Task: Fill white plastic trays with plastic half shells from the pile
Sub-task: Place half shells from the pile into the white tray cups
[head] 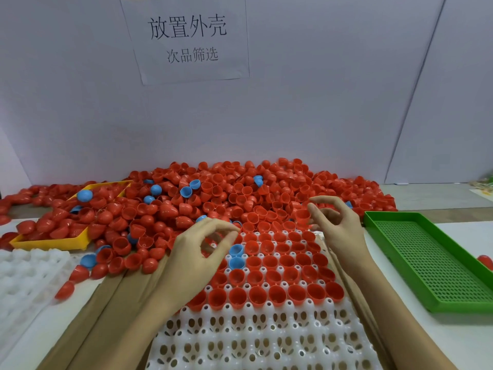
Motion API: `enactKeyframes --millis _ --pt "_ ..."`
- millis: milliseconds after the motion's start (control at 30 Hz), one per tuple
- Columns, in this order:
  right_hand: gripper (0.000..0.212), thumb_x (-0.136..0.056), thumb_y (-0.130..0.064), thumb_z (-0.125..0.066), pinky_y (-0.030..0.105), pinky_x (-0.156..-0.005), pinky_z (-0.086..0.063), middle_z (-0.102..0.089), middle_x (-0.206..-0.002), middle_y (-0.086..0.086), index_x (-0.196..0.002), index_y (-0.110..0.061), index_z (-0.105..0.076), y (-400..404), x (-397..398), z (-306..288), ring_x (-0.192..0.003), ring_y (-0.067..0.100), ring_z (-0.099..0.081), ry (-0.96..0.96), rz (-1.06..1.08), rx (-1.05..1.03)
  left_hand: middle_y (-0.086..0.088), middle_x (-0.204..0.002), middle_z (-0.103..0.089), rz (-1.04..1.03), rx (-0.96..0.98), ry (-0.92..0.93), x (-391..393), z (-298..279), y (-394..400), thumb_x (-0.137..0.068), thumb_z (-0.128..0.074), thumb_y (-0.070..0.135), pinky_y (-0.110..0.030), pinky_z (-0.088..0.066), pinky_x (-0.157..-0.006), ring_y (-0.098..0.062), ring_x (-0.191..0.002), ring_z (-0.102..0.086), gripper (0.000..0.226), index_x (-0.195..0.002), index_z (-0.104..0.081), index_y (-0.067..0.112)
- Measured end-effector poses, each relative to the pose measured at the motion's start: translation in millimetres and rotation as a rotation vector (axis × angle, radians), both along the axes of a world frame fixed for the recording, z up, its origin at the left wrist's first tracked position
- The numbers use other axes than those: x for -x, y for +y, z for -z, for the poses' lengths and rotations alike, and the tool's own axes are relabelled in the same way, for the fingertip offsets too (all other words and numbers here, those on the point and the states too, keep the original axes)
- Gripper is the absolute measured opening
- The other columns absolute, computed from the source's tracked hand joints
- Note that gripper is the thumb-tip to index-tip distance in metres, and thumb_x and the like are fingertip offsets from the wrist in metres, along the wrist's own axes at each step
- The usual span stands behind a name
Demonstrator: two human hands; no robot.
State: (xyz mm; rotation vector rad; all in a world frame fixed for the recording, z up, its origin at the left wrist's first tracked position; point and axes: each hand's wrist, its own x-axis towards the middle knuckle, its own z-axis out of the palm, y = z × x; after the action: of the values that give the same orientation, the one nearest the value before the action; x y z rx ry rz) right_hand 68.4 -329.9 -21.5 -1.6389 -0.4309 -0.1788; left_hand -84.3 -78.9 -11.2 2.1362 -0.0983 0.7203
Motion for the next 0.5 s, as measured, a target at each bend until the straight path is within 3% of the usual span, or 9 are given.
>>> enactKeyframes --millis 133,233,367,500 --pt "0.019 -0.094 -0.042 -0.073 0.025 -0.081 -0.06 -0.078 -0.091 0.005 -0.112 -0.038 -0.073 11 24 -15 -0.082 0.017 -0.076 0.072 -0.238 0.045 0.011 -0.099 -0.075 0.173 0.007 0.022 5 -2 -13 -0.1 -0.065 0.025 -0.022 -0.058 -0.08 -0.015 -0.097 -0.073 0.03 -0.127 -0.066 0.039" --pt "0.02 -0.094 -0.035 -0.074 0.021 -0.078 -0.058 -0.077 -0.084 0.006 -0.113 -0.029 -0.074 17 41 -25 -0.077 0.017 -0.074 0.085 -0.374 0.064 0.008 -0.101 -0.075 0.233 0.061 0.015 7 -5 -22 -0.103 -0.059 0.026 -0.023 -0.059 -0.079 -0.016 -0.097 -0.074 0.033 -0.133 -0.062 0.039" --pt "0.022 -0.095 -0.026 -0.076 0.023 -0.076 -0.058 -0.077 -0.084 0.005 -0.115 -0.017 -0.071 26 53 -29 -0.075 0.017 -0.074 0.09 -0.503 0.134 0.007 -0.099 -0.075 0.229 0.15 0.032 8 -4 -28 -0.103 -0.058 0.03 -0.022 -0.059 -0.08 -0.015 -0.095 -0.074 0.03 -0.13 -0.063 0.043" --pt "0.022 -0.094 -0.02 -0.078 0.026 -0.075 -0.059 -0.076 -0.084 0.009 -0.113 -0.013 -0.07 32 55 -24 -0.074 0.023 -0.072 0.079 -0.556 0.133 0.006 -0.098 -0.077 0.213 0.212 0.104 7 -2 -28 -0.095 -0.073 0.018 -0.034 -0.062 -0.082 -0.017 -0.088 -0.076 0.028 -0.114 -0.072 0.038"
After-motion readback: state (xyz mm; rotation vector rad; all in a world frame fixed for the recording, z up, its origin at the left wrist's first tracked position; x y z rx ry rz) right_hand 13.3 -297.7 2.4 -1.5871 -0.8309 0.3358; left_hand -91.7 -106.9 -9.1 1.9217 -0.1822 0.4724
